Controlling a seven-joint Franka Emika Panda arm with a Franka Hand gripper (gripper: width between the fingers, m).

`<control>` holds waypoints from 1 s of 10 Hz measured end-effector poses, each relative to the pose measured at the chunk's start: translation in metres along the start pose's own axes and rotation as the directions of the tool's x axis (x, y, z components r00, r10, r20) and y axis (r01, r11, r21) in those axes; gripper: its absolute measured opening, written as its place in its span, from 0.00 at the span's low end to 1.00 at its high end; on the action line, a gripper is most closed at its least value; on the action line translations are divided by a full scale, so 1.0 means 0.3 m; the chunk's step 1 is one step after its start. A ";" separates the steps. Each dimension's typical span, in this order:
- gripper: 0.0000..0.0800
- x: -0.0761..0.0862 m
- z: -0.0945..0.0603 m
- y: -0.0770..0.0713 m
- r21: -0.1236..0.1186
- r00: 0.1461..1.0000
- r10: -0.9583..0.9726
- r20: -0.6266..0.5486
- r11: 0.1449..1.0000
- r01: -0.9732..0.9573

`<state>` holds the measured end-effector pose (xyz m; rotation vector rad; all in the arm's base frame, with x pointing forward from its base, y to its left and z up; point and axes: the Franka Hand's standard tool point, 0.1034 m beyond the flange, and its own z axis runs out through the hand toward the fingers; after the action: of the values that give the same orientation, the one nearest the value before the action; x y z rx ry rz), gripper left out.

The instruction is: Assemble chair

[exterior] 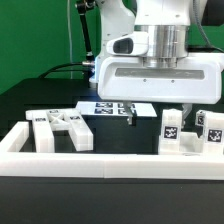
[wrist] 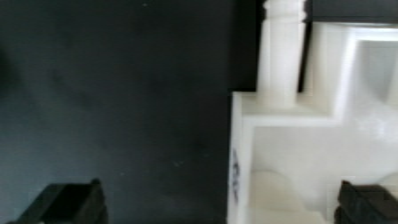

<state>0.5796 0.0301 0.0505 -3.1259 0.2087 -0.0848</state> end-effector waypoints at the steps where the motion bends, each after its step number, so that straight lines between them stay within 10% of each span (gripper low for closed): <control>1: 0.81 0.000 0.005 0.004 -0.004 1.000 0.001 -0.001 1.000 -0.001; 10: 0.81 -0.031 0.062 -0.036 -0.005 0.999 -0.036 0.012 0.999 0.036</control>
Offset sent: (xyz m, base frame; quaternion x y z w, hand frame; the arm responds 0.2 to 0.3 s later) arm 0.0000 0.0000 0.0000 0.0000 0.0000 0.0000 1.0000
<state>0.5728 0.0423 0.0316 -3.1353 0.1532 -0.0659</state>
